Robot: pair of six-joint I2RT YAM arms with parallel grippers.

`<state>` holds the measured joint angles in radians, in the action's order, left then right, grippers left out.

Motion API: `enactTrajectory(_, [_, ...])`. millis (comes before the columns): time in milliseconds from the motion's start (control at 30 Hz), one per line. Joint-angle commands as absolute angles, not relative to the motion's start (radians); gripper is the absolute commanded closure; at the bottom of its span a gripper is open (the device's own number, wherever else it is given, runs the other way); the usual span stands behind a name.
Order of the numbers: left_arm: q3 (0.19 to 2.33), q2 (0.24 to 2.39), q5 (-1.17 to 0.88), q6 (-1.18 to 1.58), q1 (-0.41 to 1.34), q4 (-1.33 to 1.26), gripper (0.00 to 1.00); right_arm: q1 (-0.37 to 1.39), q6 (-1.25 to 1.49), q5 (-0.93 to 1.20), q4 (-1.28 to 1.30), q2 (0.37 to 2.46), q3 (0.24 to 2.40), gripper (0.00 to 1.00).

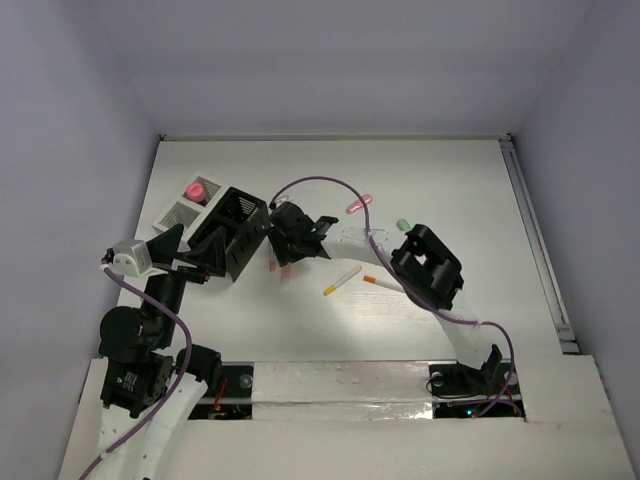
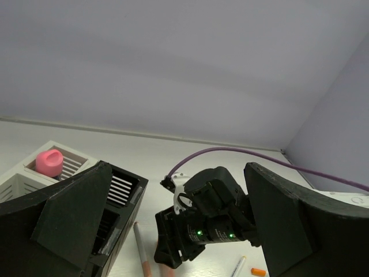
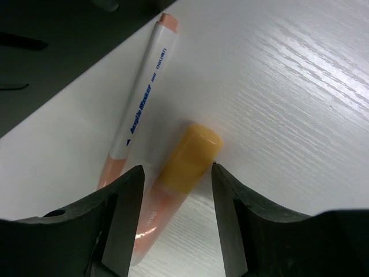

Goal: Sort the stationery into containers
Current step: Pick up the pen from the center of the board, then place the pen in the storage box.

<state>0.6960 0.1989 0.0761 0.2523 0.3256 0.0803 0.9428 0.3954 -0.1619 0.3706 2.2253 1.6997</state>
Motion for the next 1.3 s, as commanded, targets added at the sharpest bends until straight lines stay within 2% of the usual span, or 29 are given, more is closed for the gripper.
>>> enactTrajectory(0, [0.696, 0.193, 0.074, 0.256, 0.330, 0.046, 0.01, 0.940, 0.347, -0.215, 0.463, 2.275, 1.741, 0.44])
enactTrajectory(100, [0.696, 0.195, 0.072, 0.255, 0.330, 0.046, 0.01, 0.940, 0.334, -0.207, 0.475, 2.298, 1.770, 0.45])
enactTrajectory(200, [0.696, 0.198, 0.074, 0.255, 0.330, 0.046, 0.01, 0.940, 0.325, -0.206, 0.489, 2.313, 1.786, 0.51])
enactTrajectory(400, [0.696, 0.199, 0.074, 0.255, 0.330, 0.048, 0.01, 0.940, 0.284, -0.233, 0.499, 2.318, 1.775, 0.56])
enactTrajectory(433, [0.696, 0.199, 0.074, 0.253, 0.330, 0.048, 0.01, 0.940, 0.279, -0.230, 0.494, 2.316, 1.772, 0.62])
enactTrajectory(567, [0.696, 0.199, 0.074, 0.253, 0.330, 0.048, 0.01, 0.940, 0.259, -0.221, 0.479, 2.327, 1.779, 0.64])
enactTrajectory(633, [0.695, 0.202, 0.075, 0.253, 0.330, 0.049, 0.01, 0.940, 0.261, -0.229, 0.474, 2.327, 1.779, 0.71])
enactTrajectory(867, [0.696, 0.210, 0.075, 0.253, 0.330, 0.048, 0.01, 0.940, 0.239, -0.250, 0.310, 2.096, 1.657, 0.72])
enactTrajectory(1000, [0.696, 0.216, 0.083, 0.256, 0.330, 0.049, 0.01, 0.940, 0.189, -0.151, 0.180, 1.947, 1.640, 0.73])
enactTrajectory(1133, [0.696, 0.219, 0.090, 0.259, 0.321, 0.049, 0.01, 0.940, 0.215, -0.013, 0.054, 1.962, 1.738, 0.76])
enactTrajectory(1267, [0.699, 0.224, 0.103, 0.259, 0.321, 0.057, 0.01, 0.940, 0.326, 0.149, -0.208, 2.060, 1.825, 0.75])
